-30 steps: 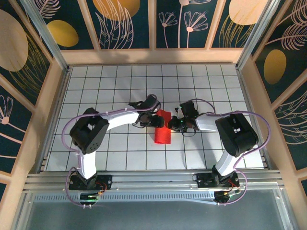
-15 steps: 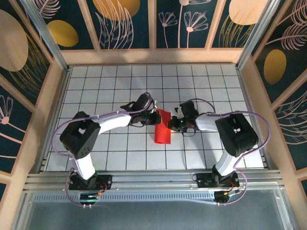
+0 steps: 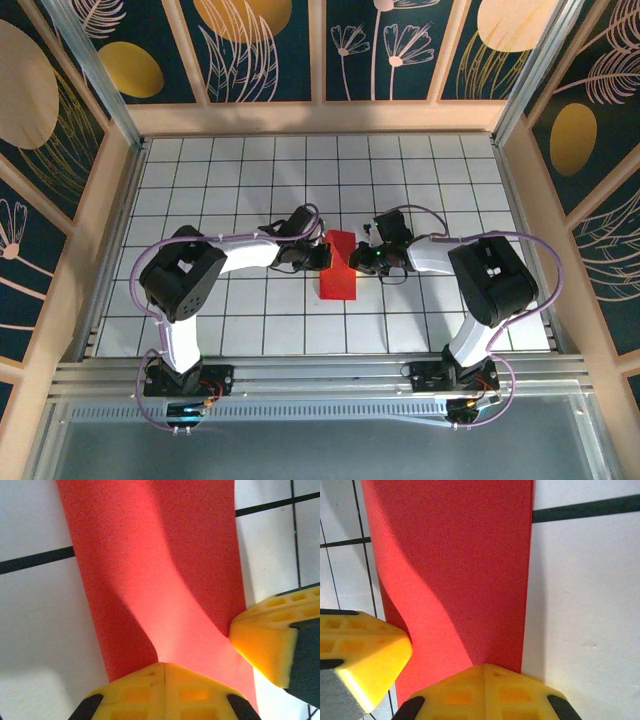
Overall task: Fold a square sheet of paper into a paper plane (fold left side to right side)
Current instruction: First fold the square sheet of paper in half at the center of the table, then hold the square sheet of paper at the center of the table.
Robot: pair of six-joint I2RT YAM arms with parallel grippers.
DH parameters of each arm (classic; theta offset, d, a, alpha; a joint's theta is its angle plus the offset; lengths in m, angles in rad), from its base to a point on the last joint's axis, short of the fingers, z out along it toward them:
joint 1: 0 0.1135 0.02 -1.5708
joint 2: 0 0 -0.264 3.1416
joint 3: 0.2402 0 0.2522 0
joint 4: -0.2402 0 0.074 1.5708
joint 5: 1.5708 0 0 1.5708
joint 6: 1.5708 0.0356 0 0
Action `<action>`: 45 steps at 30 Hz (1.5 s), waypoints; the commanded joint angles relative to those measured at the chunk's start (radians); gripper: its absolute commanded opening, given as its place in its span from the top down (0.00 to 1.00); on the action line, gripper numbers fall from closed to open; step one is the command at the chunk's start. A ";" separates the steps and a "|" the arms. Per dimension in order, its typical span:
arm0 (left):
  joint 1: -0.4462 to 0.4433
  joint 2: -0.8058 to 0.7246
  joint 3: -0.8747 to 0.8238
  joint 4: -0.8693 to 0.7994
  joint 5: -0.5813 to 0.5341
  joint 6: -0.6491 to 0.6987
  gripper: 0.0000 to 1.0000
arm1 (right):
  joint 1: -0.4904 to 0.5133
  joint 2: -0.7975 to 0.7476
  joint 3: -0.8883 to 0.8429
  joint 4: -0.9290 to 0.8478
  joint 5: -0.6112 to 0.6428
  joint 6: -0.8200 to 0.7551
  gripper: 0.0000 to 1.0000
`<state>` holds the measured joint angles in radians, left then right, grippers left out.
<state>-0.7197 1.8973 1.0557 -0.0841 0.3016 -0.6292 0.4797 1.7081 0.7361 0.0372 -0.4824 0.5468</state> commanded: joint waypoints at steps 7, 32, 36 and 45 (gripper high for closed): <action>0.023 -0.010 -0.077 0.046 -0.030 0.003 1.00 | 0.008 0.074 -0.021 -0.150 0.156 -0.044 1.00; 0.024 -0.118 -0.131 0.188 0.102 0.010 1.00 | 0.004 0.064 -0.032 -0.137 0.145 -0.044 1.00; 0.008 -0.056 -0.099 0.177 0.096 0.008 1.00 | 0.005 0.062 -0.032 -0.137 0.143 -0.044 1.00; 0.009 -0.020 -0.112 0.150 0.064 0.004 1.00 | 0.007 0.066 -0.029 -0.133 0.137 -0.044 1.00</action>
<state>-0.7136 1.8587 0.9367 0.0818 0.3733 -0.6289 0.4808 1.7138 0.7456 0.0277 -0.4767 0.5285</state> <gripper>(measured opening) 0.054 0.055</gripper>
